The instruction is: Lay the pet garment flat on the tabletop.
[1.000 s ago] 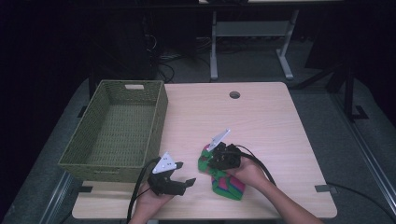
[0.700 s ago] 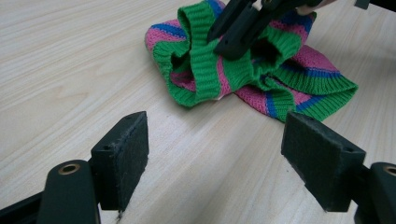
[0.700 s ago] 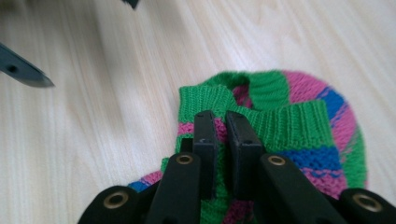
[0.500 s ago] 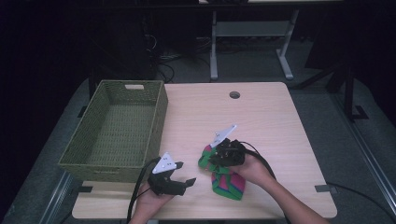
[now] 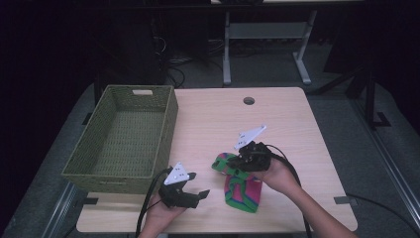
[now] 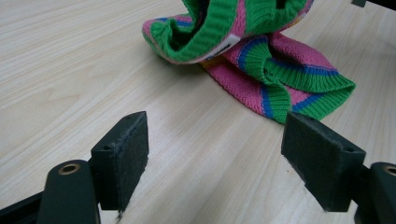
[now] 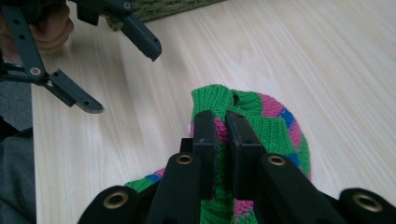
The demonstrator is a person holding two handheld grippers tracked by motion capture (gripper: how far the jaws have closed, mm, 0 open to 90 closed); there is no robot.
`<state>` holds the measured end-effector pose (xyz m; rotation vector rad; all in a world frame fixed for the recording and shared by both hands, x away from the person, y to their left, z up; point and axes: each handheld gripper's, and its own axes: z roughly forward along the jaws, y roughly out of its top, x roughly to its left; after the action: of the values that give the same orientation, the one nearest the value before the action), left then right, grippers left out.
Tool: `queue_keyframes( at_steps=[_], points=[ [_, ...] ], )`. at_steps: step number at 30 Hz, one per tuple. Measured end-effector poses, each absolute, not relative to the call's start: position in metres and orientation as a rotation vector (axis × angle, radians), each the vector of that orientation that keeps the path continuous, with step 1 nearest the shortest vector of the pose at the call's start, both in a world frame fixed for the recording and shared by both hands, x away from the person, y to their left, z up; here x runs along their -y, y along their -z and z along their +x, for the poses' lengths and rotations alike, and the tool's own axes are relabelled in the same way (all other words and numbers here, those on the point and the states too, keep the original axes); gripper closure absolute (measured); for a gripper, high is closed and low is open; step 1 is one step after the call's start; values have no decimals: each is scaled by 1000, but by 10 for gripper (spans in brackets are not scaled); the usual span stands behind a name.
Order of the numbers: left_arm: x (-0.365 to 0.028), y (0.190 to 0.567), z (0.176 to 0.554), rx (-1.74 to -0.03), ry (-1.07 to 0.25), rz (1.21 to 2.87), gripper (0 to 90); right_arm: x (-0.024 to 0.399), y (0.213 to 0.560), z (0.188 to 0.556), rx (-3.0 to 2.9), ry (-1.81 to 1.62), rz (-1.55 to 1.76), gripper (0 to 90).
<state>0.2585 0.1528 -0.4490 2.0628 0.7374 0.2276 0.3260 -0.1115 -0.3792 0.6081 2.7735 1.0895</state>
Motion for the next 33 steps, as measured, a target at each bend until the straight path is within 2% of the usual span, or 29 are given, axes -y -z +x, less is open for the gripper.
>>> queue_keyframes(
  at_steps=[15, 27, 30, 33],
  points=[
    [-136, 441, 268, -724, -261, 2028, 229, 144, 348, 320, -2690, -1184, 597, 827],
    [-120, 443, 295, -739, -232, 2000, 238, 153, 333, 318, -2691, -1242, 537, 827],
    [-114, 447, 302, -665, -228, 2018, 340, 155, 334, 319, -2695, -1246, 529, 827],
    [-109, 452, 311, -643, -230, 2029, 344, 157, 333, 319, -2696, -1253, 518, 827]
  ],
)
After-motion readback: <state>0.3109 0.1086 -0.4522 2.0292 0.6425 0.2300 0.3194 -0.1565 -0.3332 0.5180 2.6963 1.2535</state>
